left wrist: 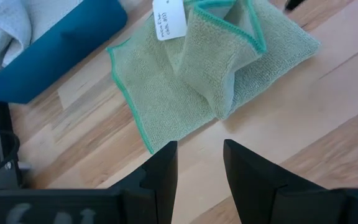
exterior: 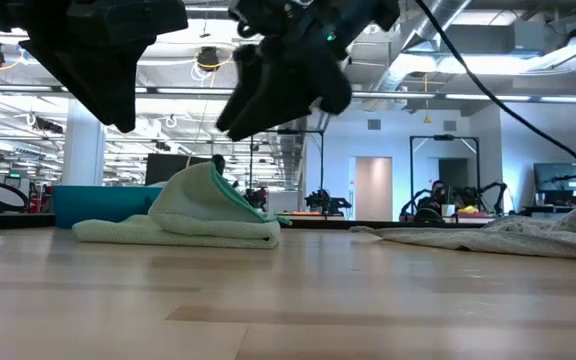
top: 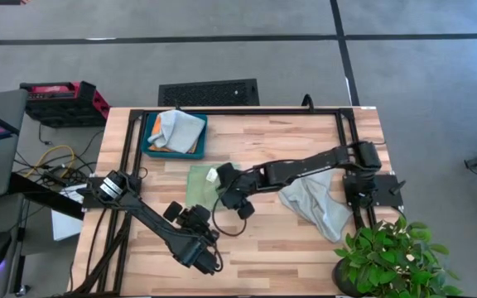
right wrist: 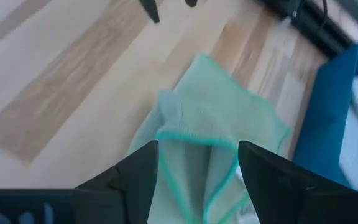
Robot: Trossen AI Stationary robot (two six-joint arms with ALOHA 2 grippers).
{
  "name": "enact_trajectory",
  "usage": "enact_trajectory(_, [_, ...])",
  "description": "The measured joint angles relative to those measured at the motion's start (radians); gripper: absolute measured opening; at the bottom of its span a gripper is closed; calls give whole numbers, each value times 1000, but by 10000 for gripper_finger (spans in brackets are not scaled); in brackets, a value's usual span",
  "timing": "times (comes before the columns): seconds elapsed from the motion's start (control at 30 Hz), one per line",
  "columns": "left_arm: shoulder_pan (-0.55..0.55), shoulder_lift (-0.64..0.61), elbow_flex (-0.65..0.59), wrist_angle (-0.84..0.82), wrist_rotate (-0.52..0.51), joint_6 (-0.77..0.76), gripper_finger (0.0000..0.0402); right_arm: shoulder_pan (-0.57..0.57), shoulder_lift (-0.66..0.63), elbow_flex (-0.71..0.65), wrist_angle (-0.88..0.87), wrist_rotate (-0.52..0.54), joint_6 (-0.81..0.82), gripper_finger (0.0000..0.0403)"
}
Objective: Fold microfiber towels
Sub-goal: Fold the green towel
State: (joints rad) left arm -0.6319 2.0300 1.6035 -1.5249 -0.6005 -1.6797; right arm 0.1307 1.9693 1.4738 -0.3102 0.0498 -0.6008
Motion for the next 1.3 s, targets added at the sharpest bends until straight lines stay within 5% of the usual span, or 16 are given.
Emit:
enact_trajectory(0.43, [67,0,0,92,13,290,115,4,-251,-93,-354,6,255,244])
enact_trajectory(0.7, [186,0,0,366,25,675,101,25,-461,-228,-356,109,408,244])
enact_trajectory(0.87, [264,0,0,544,130,864,99,52,-523,-280,-357,109,460,244])
enact_trajectory(1.3, [334,1,-84,604,202,859,99,120,-540,-344,-347,109,497,244])
